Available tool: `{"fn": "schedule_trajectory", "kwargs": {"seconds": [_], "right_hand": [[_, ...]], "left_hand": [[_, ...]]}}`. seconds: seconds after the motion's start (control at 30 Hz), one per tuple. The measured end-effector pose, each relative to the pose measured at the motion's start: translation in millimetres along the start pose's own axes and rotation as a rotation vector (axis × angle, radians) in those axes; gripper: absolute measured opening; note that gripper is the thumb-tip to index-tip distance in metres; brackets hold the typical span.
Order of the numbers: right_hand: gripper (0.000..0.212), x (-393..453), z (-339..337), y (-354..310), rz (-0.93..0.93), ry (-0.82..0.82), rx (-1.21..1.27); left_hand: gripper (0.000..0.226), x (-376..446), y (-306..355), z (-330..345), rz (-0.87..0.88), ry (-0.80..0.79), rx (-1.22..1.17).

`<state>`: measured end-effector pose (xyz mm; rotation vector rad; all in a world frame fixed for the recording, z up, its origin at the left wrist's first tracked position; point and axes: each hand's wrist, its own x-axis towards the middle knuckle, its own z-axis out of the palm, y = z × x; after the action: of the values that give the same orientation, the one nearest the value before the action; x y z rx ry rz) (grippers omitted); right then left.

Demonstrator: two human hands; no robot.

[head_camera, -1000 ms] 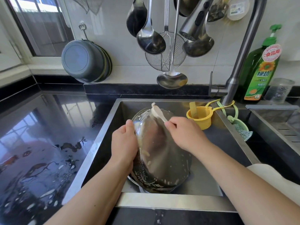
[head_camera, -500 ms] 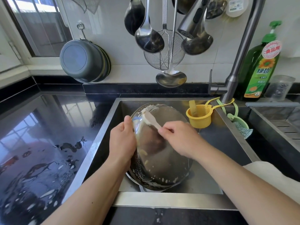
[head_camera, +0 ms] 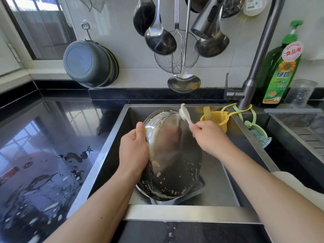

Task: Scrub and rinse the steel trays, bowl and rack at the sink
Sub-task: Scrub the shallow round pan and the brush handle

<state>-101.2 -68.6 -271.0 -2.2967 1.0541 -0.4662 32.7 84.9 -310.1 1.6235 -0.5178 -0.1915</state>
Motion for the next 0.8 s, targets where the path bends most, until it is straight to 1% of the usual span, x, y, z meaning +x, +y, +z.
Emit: {"fn": "schedule_trajectory", "kwargs": {"seconds": [0.07,0.13,0.17,0.23,0.3,0.33,0.43,0.47,0.5,0.6,0.63,0.67,0.77,0.8], "right_hand": [[0.044,-11.6,8.7,-7.1,-0.097,-0.063,0.055],[0.045,-21.7,13.8,-15.2,-0.175,-0.113,0.089],[0.045,-18.9,13.3,-14.3,-0.163,-0.094,0.063],[0.046,-3.1,4.9,-5.1,-0.06,-0.027,0.017],[0.047,4.9,-1.9,4.4,0.017,0.013,-0.005],[0.047,1.8,-0.9,4.7,0.014,-0.003,-0.007],[0.045,-18.3,11.4,-9.8,-0.161,-0.125,0.021],[0.044,-21.5,13.3,-13.5,-0.187,-0.145,0.02],[0.043,-17.0,12.4,-12.6,-0.175,-0.113,0.008],[0.045,7.6,-4.9,0.9,-0.011,0.081,-0.011],[0.046,7.7,-6.8,3.3,0.009,0.096,-0.015],[0.045,3.3,-5.1,1.6,-0.004,0.067,-0.012],[0.044,-20.2,10.8,-16.2,-0.187,-0.094,-0.015],[0.044,-22.0,13.5,-17.7,-0.207,-0.108,-0.033]], "left_hand": [[0.057,-1.1,3.3,-1.3,0.001,0.0,0.002],[0.056,1.1,2.5,-1.2,-0.051,0.015,-0.035],[0.055,2.5,2.4,-0.9,-0.083,0.027,-0.068],[0.055,4.2,1.7,-0.7,-0.12,0.055,-0.104],[0.056,3.6,1.9,-1.6,-0.104,0.065,-0.08],[0.056,3.8,1.3,-2.4,-0.093,0.064,-0.072],[0.057,5.1,1.4,-4.4,-0.128,0.062,-0.106],[0.059,4.8,3.2,-4.1,-0.155,0.06,-0.138],[0.06,4.0,5.4,-3.7,-0.184,0.057,-0.175],[0.055,-0.8,10.5,-0.5,-0.21,0.029,-0.242],[0.054,-2.0,10.1,0.0,-0.203,0.027,-0.243],[0.053,-2.2,10.0,-0.1,-0.196,0.025,-0.24],[0.05,-0.4,11.0,-2.0,-0.218,0.027,-0.257],[0.05,0.3,12.0,-2.5,-0.232,0.031,-0.276]]}}
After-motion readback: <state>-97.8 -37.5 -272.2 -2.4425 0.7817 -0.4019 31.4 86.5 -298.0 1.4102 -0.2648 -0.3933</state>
